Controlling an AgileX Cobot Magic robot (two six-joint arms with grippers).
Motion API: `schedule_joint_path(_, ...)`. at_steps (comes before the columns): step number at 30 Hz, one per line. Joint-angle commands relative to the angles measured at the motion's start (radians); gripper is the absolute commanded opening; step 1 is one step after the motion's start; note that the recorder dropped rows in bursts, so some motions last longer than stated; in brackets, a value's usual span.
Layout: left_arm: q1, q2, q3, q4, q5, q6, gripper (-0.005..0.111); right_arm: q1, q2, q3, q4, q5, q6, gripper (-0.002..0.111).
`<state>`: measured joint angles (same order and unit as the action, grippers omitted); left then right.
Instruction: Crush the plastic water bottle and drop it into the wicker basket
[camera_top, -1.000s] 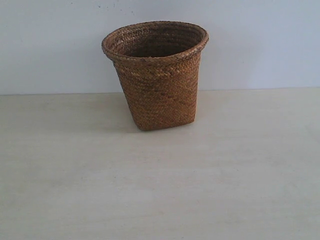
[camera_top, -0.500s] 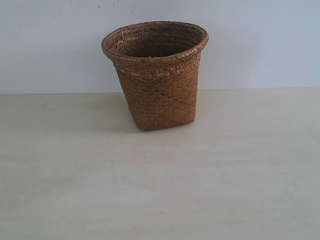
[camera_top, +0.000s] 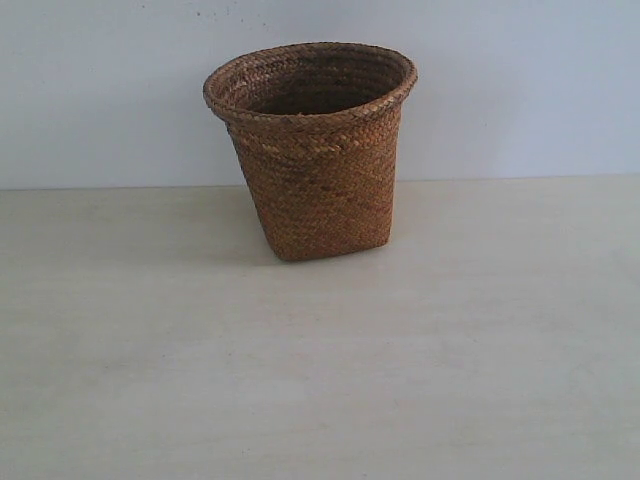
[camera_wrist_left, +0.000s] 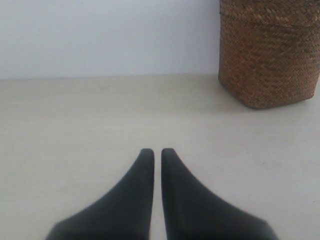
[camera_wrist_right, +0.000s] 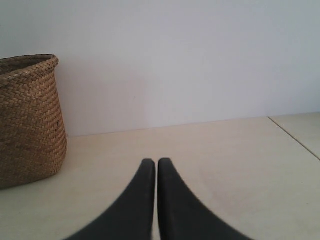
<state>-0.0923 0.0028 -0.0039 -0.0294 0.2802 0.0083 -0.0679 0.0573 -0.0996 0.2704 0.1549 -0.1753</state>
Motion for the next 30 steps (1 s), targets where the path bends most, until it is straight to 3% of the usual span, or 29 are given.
schedule_joint_path(1,0.002,-0.003,0.004,-0.003,-0.002,-0.008,0.004,-0.002,-0.005,0.003,0.0,-0.002,-0.001,0.0)
schedule_joint_path(8,0.002,-0.003,0.004,-0.003,-0.002,-0.008,0.004,-0.002,-0.005,0.006,-0.023,0.012,0.04,0.0)
schedule_joint_path(13,0.002,-0.003,0.004,-0.003,-0.002,-0.008,0.004,-0.002,-0.02,0.017,-0.175,0.081,0.185,0.0)
schedule_joint_path(30,0.002,-0.003,0.004,-0.003,-0.002,-0.008,0.004,-0.002,-0.057,0.1,-0.201,0.171,0.076,0.0)
